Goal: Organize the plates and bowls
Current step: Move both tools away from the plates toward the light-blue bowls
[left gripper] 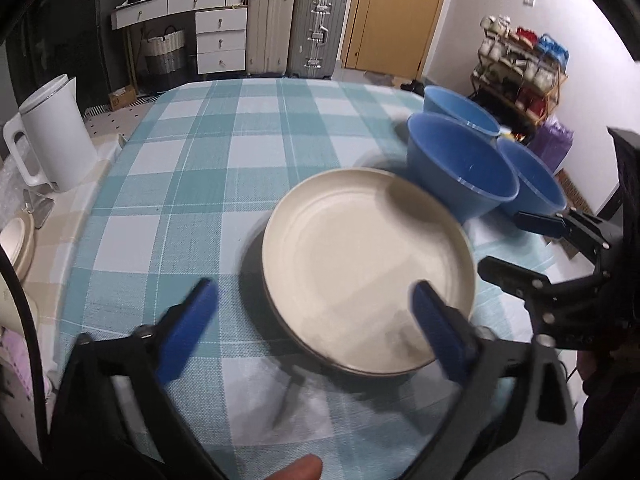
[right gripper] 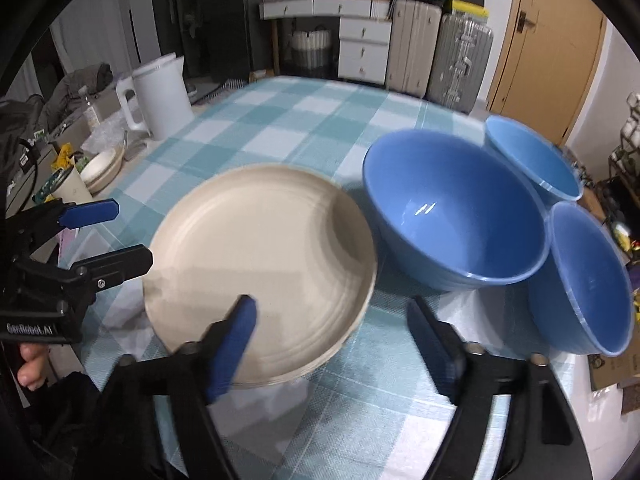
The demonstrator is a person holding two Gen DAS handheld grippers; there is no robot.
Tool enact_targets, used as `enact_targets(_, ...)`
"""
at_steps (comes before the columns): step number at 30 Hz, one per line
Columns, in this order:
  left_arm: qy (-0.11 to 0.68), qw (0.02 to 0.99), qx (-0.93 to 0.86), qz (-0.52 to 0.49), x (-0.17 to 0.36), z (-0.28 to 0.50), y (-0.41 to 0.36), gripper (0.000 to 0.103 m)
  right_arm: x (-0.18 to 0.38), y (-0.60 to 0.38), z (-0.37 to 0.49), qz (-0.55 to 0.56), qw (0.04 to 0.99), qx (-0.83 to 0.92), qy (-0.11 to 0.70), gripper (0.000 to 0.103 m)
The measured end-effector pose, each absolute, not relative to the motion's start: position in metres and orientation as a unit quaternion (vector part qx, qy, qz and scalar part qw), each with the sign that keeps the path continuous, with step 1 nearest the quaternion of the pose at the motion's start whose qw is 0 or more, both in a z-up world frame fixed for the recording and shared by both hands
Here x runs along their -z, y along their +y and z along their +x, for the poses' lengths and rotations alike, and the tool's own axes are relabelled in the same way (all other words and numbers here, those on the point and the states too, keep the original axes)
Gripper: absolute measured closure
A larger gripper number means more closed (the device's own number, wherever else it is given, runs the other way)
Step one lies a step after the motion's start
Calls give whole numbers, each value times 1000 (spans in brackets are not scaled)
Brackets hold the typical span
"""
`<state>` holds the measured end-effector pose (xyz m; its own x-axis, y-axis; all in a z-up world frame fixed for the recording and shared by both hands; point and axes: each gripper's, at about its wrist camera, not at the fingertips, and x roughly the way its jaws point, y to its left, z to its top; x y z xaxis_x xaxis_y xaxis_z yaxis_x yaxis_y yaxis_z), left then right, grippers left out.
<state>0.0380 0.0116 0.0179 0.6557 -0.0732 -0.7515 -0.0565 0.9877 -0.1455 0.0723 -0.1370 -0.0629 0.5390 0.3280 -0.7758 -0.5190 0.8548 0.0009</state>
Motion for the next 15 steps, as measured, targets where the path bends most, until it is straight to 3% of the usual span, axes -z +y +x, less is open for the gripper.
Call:
enact_targets(5,404,911,16,-78,-34,40,2,1,42,-156,65,-112,890,-214,388,5)
enact_targets(15,369,928,39,-35,-80,64,-38,1,-10,-226,76,-47,919,-168,354,2)
